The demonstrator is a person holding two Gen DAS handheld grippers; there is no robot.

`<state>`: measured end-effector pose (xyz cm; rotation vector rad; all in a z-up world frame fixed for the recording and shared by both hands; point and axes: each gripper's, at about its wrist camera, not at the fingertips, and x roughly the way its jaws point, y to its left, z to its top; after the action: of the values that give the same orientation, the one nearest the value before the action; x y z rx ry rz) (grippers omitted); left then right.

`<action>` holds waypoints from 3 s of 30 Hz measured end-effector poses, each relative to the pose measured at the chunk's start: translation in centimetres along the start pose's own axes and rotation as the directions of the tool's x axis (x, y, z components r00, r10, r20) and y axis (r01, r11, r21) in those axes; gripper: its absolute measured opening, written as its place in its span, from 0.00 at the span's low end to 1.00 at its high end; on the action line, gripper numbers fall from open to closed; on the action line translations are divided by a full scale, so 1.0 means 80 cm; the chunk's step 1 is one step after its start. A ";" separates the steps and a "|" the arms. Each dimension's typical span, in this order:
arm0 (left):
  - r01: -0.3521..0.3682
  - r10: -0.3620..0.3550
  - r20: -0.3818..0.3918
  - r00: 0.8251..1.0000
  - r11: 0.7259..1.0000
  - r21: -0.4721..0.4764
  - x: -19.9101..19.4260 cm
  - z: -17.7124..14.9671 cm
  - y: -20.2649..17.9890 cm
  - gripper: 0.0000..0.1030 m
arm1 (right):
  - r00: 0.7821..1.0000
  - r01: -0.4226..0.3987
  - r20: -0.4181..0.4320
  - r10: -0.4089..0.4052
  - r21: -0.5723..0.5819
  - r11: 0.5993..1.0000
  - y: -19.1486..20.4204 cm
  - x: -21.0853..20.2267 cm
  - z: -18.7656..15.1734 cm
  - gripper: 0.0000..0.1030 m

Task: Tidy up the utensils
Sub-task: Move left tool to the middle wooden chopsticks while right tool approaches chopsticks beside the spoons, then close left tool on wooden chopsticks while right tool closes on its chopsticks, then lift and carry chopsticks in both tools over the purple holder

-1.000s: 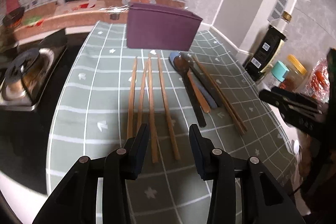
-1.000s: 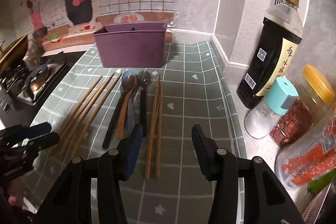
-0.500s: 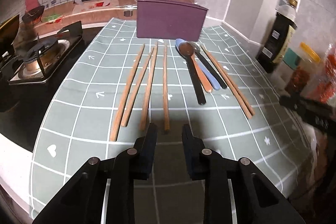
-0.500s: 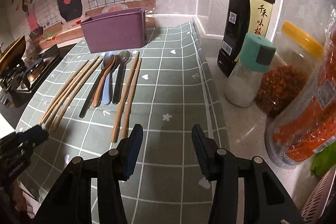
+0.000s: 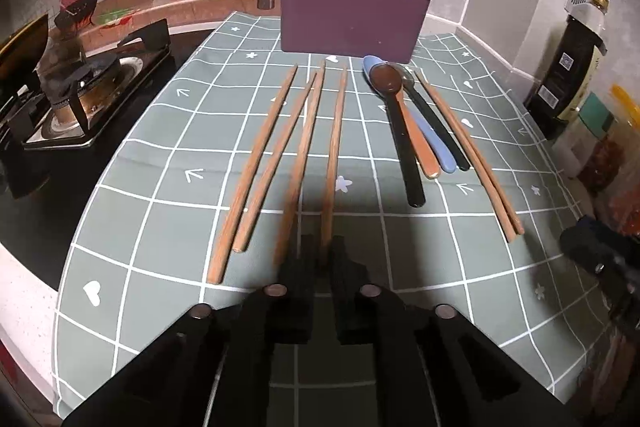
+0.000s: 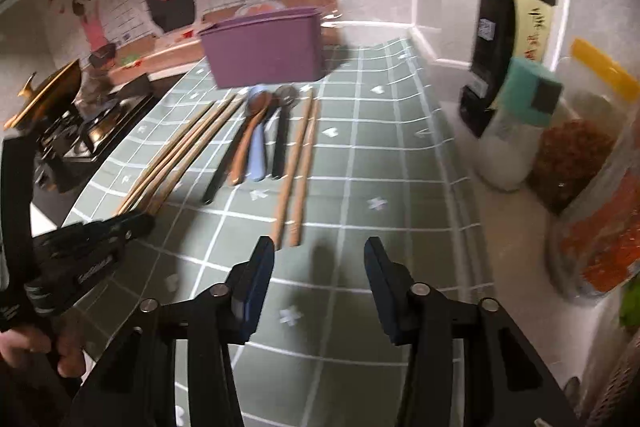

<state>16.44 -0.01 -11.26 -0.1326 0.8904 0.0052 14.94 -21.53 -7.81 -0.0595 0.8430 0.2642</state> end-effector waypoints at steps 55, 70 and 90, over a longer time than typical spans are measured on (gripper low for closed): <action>0.049 -0.103 0.402 0.910 0.989 0.140 -0.190 0.289 0.022 0.06 | 0.946 0.063 0.322 -0.027 -0.102 0.993 0.019 -0.114 0.299 0.06; 0.111 -0.199 0.580 0.790 0.977 0.184 -0.264 0.463 0.015 0.06 | 0.875 0.075 0.484 -0.006 -0.125 0.989 0.052 -0.206 0.487 0.06; 0.124 -0.161 0.342 0.926 0.984 0.126 -0.028 0.458 0.019 0.06 | 0.963 0.010 0.268 -0.001 -0.034 0.999 0.026 0.027 0.479 0.06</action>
<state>43.30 5.96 13.10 -0.0962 0.5201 -0.1489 43.76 -13.12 16.21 -0.0576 0.5683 0.2752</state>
